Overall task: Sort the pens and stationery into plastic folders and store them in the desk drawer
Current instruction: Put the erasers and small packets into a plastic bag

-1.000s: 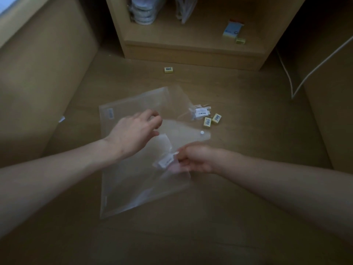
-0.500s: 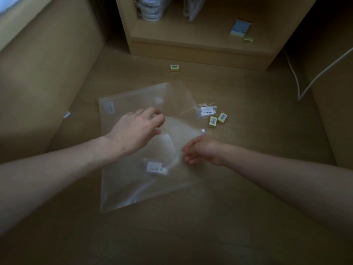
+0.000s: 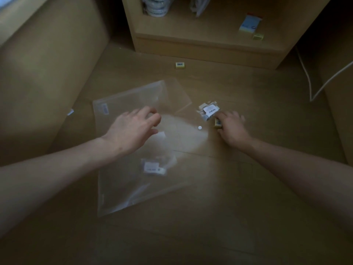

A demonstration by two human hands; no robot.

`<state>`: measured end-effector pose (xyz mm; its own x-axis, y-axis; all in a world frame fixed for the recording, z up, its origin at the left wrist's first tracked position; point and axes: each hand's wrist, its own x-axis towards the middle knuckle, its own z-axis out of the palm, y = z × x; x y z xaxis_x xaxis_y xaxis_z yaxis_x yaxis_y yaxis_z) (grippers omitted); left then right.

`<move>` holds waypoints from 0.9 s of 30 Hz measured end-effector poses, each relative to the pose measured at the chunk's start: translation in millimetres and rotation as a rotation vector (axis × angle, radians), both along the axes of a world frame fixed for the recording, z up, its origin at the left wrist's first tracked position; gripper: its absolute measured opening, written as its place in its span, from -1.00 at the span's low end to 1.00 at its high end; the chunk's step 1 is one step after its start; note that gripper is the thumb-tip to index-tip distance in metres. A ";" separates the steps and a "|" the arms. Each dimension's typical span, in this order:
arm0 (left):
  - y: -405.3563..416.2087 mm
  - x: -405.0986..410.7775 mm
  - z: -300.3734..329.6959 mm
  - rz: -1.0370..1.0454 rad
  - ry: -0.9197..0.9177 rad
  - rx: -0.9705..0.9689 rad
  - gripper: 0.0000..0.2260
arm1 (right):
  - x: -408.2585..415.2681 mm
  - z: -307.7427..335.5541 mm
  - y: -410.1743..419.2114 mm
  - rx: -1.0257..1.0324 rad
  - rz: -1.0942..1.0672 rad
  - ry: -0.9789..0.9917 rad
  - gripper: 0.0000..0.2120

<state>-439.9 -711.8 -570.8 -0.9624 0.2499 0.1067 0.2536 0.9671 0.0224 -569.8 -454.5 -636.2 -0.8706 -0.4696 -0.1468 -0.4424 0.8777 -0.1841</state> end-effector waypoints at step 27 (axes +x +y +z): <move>4.4 1.7 1.5 -0.012 0.020 -0.027 -0.79 | 79.8 11.5 -63.8 -0.509 -0.160 -1.185 -0.83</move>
